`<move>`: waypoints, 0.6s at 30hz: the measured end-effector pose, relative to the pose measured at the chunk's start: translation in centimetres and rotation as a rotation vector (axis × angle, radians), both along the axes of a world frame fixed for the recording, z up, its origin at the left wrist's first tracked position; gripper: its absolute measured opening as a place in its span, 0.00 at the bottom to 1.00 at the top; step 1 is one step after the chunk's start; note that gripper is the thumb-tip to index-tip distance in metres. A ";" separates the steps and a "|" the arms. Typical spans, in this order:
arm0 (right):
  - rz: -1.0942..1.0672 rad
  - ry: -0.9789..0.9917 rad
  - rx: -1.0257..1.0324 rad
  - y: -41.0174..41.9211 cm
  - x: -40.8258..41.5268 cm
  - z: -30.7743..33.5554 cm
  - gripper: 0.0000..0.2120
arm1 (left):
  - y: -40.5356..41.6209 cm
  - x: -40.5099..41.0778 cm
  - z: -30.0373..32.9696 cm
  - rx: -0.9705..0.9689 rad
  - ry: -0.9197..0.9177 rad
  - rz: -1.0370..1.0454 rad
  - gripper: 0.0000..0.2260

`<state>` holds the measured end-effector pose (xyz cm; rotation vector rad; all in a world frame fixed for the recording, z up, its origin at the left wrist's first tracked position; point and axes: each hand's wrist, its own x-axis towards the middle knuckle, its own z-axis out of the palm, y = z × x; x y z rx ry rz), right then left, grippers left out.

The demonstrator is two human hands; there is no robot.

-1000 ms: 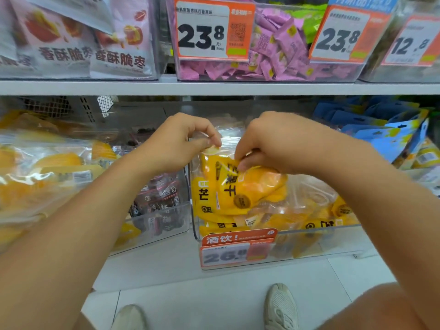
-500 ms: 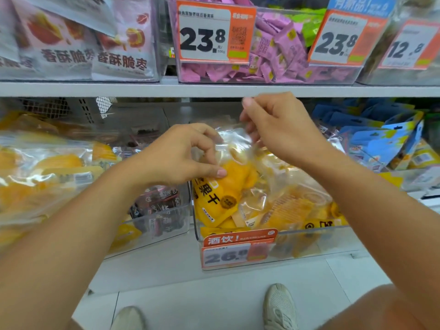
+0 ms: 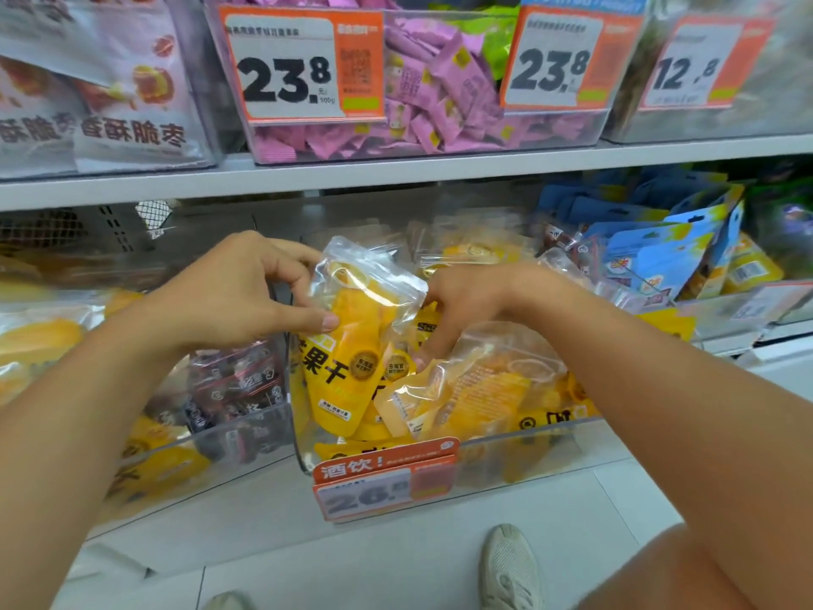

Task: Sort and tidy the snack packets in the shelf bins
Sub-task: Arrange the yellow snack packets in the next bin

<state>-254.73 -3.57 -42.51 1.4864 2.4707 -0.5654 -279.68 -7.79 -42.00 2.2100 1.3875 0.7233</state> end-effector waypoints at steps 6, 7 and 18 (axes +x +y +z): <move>-0.006 0.118 0.070 -0.8 -0.2 -0.4 0.16 | -0.6 2.7 -0.7 0.044 -0.018 -0.013 0.25; -0.027 0.153 0.074 -1.1 0.0 -0.1 0.16 | -0.7 3.0 -0.7 0.057 -0.017 -0.007 0.24; -0.510 0.953 0.247 -4.9 5.5 5.8 0.14 | -0.9 2.2 0.2 -0.001 -0.159 0.234 0.14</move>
